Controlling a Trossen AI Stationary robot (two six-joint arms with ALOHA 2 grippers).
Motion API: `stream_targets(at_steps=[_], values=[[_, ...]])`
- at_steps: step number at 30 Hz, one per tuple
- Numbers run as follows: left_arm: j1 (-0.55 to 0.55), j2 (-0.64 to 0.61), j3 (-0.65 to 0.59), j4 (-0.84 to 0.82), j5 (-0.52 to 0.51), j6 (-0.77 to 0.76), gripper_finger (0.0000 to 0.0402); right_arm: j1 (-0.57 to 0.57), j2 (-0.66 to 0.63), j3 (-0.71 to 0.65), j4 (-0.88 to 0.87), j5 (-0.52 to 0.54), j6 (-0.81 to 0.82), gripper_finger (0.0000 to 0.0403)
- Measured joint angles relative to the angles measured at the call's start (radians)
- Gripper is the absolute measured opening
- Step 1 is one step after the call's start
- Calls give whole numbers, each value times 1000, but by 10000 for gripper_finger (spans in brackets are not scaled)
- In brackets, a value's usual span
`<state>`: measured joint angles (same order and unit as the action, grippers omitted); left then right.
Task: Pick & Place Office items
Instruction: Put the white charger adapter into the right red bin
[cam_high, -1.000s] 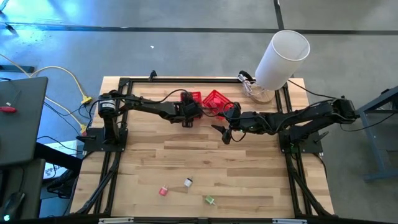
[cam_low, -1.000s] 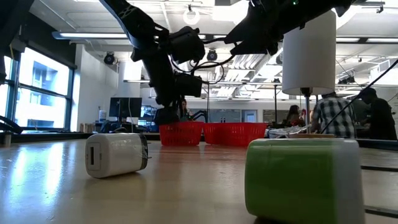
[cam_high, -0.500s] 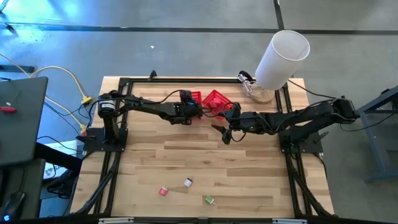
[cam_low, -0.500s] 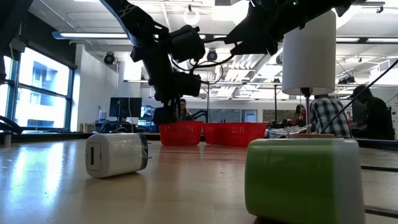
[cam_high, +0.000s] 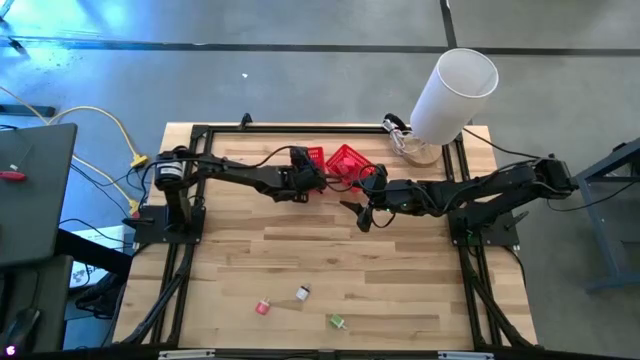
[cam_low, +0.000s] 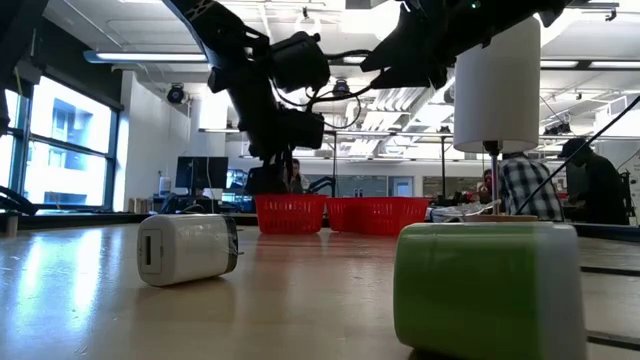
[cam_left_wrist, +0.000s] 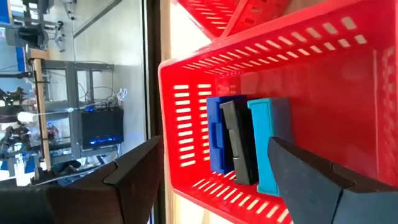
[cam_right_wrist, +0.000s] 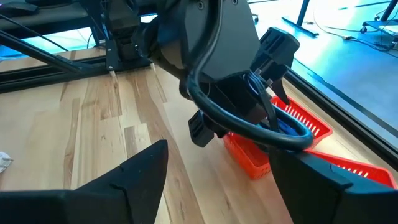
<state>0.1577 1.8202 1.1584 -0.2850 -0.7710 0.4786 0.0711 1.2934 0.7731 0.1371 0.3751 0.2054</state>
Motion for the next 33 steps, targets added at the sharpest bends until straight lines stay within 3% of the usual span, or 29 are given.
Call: stream_targets(at_steps=[12, 16, 19, 25, 33], values=[[-19, -143, 0, -10, 0, 0, 278, 0, 0, 0, 1, 0, 0, 264], [-45, -241, 1, -80, 16, -125, 278, 0, 0, 0, 1, 0, 0, 264], [-59, -318, 1, -208, 105, -262, 278, 0, 0, 0, 0, 0, 0, 264], [-70, -444, 1, -421, 395, -499, 278, 0, 0, 0, -6, 0, -19, 264], [-101, -492, 1, -511, 722, -802, 278, 0, 0, 0, -6, -12, -17, 264]])
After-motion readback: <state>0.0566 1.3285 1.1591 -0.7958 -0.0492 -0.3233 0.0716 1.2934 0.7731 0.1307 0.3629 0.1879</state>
